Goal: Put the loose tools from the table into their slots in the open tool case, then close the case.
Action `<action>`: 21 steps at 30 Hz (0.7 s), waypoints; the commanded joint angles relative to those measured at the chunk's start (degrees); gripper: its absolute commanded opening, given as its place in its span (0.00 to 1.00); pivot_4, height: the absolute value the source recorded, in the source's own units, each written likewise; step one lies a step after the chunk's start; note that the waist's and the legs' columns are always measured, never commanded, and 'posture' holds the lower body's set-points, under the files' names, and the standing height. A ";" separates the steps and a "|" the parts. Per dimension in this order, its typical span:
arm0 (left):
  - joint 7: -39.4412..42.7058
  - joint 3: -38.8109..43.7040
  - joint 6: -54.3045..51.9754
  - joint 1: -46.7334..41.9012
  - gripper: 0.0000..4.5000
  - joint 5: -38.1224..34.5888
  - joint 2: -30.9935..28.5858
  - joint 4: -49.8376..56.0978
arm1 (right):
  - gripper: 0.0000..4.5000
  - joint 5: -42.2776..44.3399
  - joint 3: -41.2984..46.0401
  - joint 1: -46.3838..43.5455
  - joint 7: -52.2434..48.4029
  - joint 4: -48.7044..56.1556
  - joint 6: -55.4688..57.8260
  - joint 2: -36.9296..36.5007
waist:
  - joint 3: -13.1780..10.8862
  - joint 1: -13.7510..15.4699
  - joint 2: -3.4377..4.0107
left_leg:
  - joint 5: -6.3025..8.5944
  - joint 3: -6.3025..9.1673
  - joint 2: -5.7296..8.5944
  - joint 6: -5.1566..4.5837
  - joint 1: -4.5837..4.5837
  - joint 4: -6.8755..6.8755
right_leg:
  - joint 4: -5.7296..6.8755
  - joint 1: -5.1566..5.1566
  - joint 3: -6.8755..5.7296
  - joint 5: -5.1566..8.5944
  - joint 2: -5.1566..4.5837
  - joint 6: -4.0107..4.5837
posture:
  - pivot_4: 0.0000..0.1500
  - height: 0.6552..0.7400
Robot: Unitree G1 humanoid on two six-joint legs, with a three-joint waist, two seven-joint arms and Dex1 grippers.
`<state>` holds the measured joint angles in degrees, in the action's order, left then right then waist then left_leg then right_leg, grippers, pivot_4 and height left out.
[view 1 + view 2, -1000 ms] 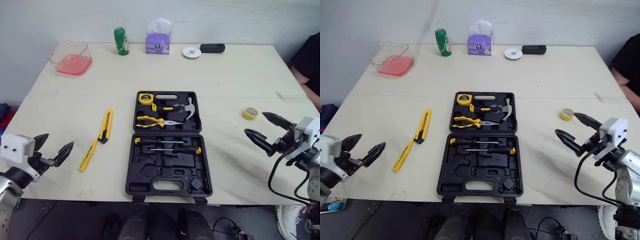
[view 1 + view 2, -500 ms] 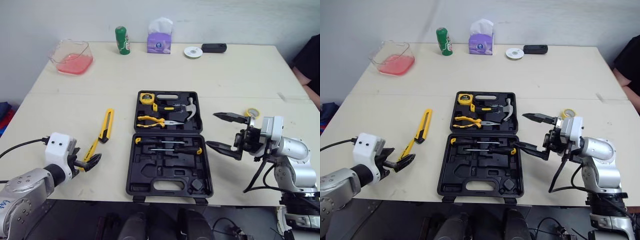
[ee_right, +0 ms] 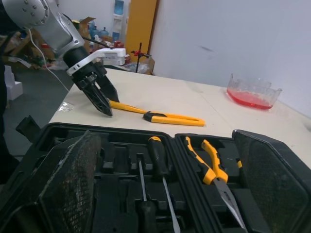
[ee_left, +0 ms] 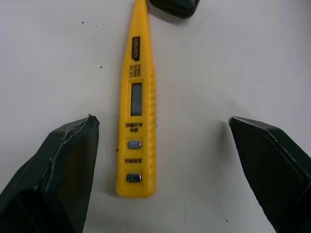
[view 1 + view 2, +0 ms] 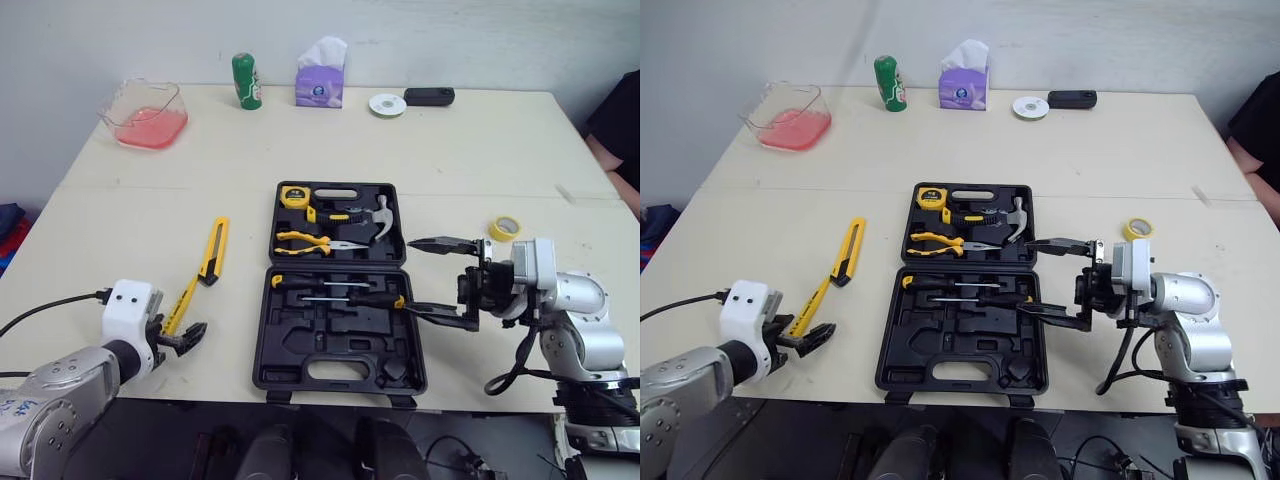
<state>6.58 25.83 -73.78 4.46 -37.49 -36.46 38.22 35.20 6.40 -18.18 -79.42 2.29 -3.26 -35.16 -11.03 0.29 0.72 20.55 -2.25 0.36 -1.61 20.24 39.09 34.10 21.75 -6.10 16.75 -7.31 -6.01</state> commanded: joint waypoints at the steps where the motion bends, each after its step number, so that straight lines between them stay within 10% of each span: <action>1: -0.49 0.25 0.98 -1.36 1.00 1.91 1.46 -1.83 | 1.00 0.51 0.67 0.51 0.28 2.56 -0.50 -0.01 | 0.00 0.08 0.00 | 0.00 0.00 0.00 0.00 -0.01 0.00 | -0.01 0.00 0.00 0.00 0.00 0.00 | 1.00 1.00; 5: 2.60 -1.25 -0.48 -0.18 0.83 1.94 -0.38 -3.78 | 1.00 0.11 0.88 0.85 1.05 2.83 -0.95 0.05 | 0.02 0.12 0.03 | -0.02 -0.01 0.00 0.02 -0.04 0.00 | 0.00 0.00 0.01 0.00 -0.01 0.00 | 1.00 1.00; 12: 4.57 -2.78 -1.14 1.22 0.15 3.21 -1.33 -5.23 | 1.00 -0.60 1.28 1.98 2.98 3.81 -1.23 0.01 | 0.04 0.09 0.07 | 0.00 -0.01 0.01 0.01 -0.04 0.00 | 0.00 -0.02 0.01 0.01 -0.02 0.01 | 1.00 1.00; 21: 6.40 1.15 0.54 3.02 0.11 4.95 -1.90 -5.53 | 1.00 -1.11 2.05 3.06 2.80 2.83 -2.62 -0.69 | 0.10 -0.42 0.21 | 0.01 -0.01 0.01 0.03 -0.07 -0.01 | -0.07 -0.02 0.04 0.01 -0.03 0.02 | 1.00 1.00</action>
<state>12.22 27.04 -72.35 5.32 -33.19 -38.48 33.96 33.83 6.97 -15.15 -76.36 4.27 -4.88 -35.18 -10.94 -0.13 0.93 20.57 -2.26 0.36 -1.58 20.15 39.08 34.03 21.73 -6.06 16.76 -7.33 -5.99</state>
